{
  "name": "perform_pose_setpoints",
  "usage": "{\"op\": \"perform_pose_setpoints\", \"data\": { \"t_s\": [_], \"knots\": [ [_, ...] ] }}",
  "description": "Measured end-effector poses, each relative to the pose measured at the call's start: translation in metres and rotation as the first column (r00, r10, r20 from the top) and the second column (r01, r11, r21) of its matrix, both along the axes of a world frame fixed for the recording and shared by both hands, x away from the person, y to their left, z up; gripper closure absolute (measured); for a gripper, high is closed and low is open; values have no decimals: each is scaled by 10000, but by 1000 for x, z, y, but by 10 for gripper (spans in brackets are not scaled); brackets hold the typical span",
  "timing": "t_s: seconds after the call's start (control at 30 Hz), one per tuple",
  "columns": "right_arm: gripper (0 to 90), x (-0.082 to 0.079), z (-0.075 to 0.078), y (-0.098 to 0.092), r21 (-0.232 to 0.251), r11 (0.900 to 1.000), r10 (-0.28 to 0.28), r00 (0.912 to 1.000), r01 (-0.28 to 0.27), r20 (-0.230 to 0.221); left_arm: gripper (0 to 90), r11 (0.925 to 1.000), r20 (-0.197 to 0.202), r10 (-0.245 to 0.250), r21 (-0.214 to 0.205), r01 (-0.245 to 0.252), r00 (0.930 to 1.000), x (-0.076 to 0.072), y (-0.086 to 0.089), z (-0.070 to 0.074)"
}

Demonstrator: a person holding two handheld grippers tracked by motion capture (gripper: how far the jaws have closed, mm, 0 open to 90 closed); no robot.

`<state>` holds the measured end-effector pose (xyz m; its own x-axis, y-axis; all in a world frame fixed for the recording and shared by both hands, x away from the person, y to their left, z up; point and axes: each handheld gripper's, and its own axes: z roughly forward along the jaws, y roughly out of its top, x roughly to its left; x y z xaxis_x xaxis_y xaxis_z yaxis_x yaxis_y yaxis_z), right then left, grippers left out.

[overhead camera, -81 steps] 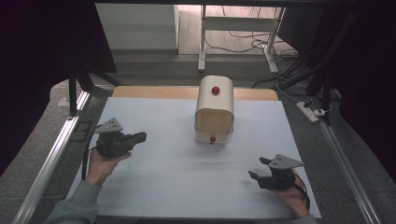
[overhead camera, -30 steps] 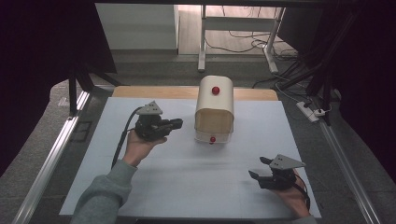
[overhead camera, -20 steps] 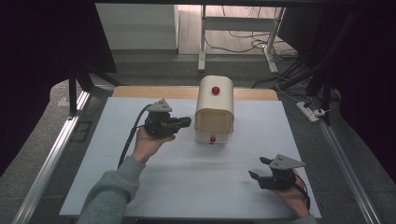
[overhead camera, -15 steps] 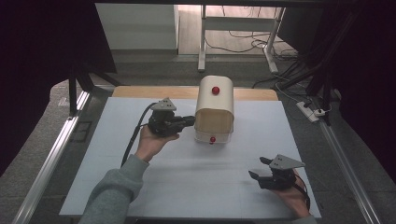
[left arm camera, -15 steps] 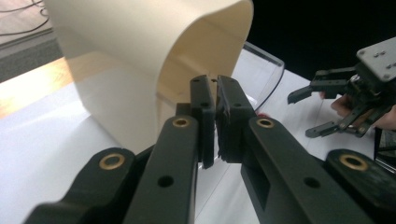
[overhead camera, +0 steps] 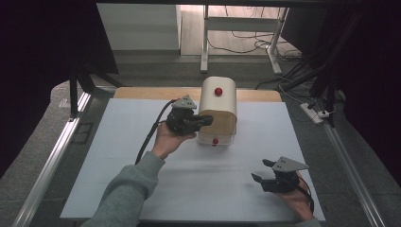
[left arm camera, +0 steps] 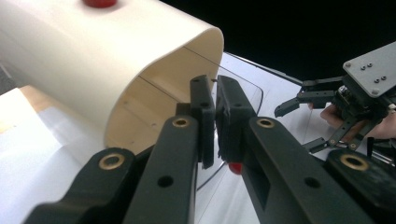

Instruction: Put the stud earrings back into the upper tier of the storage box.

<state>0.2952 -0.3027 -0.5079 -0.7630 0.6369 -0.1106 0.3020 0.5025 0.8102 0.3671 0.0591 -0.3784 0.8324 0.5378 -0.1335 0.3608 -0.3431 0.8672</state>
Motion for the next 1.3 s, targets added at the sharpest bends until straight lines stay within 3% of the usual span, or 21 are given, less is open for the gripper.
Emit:
{"op": "perform_pose_setpoints", "data": {
  "t_s": [0.3, 0.43, 0.57, 0.73, 0.83, 0.9, 1.0, 1.2, 1.3],
  "knots": [
    [293, -1, 0, 0, -79, 9999, -67, 10000, 67, 16, 845, 10000, -111, -2, -60, 1, 9999, 7, -7, -2],
    [293, 0, 0, 0, -40, 10000, -9, 10000, 9, -25, 664, 9997, -205, -134, -228, 129, 9997, 8, -5, -3],
    [293, 0, 0, 0, -49, 10000, -15, 10000, 15, -26, 562, 9988, -299, -77, -487, 63, 9995, 9, 0, -3],
    [293, -1, 0, 0, -109, 9999, -89, 10000, 89, 17, 502, 9983, -159, 125, -559, -134, 9998, 1, 10, -2],
    [293, -1, 0, 0, -127, 9999, -74, 10000, 75, 52, 474, 9990, 80, 309, -335, -306, 9995, -10, 24, -1],
    [293, -1, 0, -1, -60, 10000, 5, 10000, -5, 18, 457, 9990, 275, 446, 50, -448, 9986, -20, 37, -2],
    [293, -1, 0, -1, -15, 10000, 0, 10000, 0, 48, 440, 9957, 250, 703, 584, -716, 9972, -36, 64, -7],
    [293, -1, 0, 1, -64, 10000, -20, 10000, 20, 7, 415, 9825, -75, 1392, 1257, -1372, 9902, -63, 119, -25],
    [294, -1, 0, 1, -44, 10000, -45, 10000, 45, -19, 415, 9710, -148, 1716, 1717, -1666, 9850, -71, 139, -36]
  ]
}}
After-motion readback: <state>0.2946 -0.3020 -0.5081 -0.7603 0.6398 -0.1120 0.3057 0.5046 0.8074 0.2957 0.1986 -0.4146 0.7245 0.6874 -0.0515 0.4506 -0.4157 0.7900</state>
